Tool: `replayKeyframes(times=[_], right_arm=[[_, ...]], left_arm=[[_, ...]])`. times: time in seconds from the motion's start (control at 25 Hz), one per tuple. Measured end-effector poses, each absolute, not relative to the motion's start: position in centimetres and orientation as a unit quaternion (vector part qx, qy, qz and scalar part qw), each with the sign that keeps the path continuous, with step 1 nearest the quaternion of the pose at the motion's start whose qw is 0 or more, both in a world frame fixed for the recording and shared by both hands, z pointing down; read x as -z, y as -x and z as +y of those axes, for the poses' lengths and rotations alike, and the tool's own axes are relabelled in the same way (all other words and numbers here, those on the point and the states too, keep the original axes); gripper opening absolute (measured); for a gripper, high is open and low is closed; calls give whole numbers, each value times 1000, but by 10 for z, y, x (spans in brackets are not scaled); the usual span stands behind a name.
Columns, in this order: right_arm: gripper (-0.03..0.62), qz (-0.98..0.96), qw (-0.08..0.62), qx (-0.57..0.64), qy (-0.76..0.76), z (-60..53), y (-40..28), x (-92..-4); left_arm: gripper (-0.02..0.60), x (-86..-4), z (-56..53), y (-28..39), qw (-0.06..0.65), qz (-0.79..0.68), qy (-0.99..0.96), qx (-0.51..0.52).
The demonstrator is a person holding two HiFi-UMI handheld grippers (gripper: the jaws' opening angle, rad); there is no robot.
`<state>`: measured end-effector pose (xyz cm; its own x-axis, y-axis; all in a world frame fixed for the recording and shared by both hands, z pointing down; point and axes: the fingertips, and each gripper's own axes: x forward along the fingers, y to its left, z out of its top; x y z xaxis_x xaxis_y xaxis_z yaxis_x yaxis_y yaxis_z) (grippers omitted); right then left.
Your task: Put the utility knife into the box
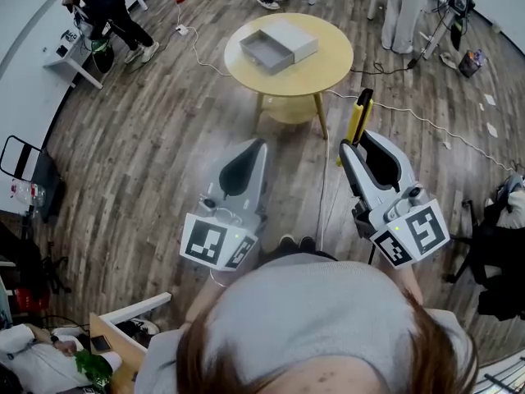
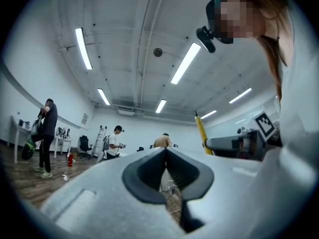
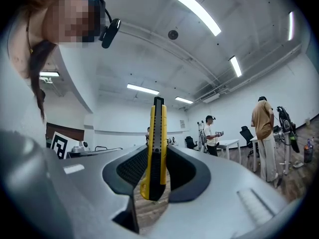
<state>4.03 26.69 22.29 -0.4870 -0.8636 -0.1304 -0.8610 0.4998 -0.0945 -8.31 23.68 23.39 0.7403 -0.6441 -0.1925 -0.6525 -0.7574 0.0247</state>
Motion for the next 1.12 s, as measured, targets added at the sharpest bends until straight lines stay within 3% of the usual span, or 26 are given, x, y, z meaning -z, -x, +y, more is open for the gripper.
replayKeyframes(times=[1.12], right_arm=[[120,869,91,19,486,255,-72,-238]], left_arm=[[2,-259,231,57,11,376,923,-85]])
